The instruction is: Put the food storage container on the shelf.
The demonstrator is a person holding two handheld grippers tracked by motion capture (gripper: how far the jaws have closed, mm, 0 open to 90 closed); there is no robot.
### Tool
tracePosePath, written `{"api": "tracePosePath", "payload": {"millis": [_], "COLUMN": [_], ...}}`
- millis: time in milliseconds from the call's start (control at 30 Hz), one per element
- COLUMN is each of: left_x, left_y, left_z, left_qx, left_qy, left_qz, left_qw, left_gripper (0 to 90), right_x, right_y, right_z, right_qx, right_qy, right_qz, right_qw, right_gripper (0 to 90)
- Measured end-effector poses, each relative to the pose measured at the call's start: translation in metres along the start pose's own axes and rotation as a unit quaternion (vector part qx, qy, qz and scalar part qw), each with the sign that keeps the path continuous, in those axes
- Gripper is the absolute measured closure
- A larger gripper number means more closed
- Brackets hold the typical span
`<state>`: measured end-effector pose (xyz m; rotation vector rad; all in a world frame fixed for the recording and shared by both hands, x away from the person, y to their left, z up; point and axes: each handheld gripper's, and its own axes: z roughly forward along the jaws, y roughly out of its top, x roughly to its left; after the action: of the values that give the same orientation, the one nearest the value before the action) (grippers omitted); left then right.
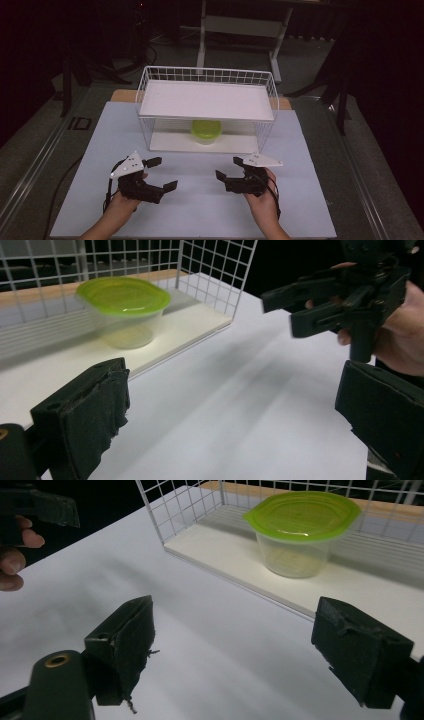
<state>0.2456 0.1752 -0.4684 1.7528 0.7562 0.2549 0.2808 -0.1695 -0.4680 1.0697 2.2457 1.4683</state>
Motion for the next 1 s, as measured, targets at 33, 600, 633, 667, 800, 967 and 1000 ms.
{"api": "tracePosePath", "payload": {"millis": [33, 600, 633, 667, 800, 967, 1000], "left_x": [0.001, 0.006, 0.006, 0.006, 0.005, 0.003, 0.003], "left_y": [-0.002, -0.028, -0.029, -0.029, -0.033, -0.036, -0.036], "left_z": [-0.002, -0.031, -0.032, -0.032, -0.042, -0.049, -0.05], "left_qx": [0.0, -0.001, 0.0, 0.0, -0.005, -0.005, -0.003], "left_qy": [0.0, 0.001, 0.001, 0.001, 0.007, 0.008, 0.008], "left_qz": [-0.003, -0.02, -0.02, -0.02, -0.023, -0.019, -0.018], "left_qw": [1.0, 0.9998, 0.9998, 0.9998, 0.9997, 0.9998, 0.9998], "left_gripper": [1.9, 1.9, 1.9, 1.9, 1.9, 1.8, 1.9], "right_x": [-0.001, -0.004, -0.003, -0.003, -0.003, -0.004, -0.005], "right_y": [-0.002, -0.022, -0.024, -0.024, -0.028, -0.036, -0.037], "right_z": [-0.003, -0.042, -0.045, -0.045, -0.055, -0.066, -0.068], "right_qx": [-0.002, -0.002, -0.003, -0.003, -0.002, 0.001, 0.001], "right_qy": [0.0, -0.006, -0.003, -0.003, -0.003, -0.001, 0.0], "right_qz": [0.001, -0.002, 0.0, 0.0, -0.01, -0.025, -0.021], "right_qw": [1.0, 1.0, 1.0, 1.0, 0.9999, 0.9997, 0.9998], "right_gripper": [17.3, 17.3, 17.3, 17.3, 17.3, 17.2, 17.2]}}
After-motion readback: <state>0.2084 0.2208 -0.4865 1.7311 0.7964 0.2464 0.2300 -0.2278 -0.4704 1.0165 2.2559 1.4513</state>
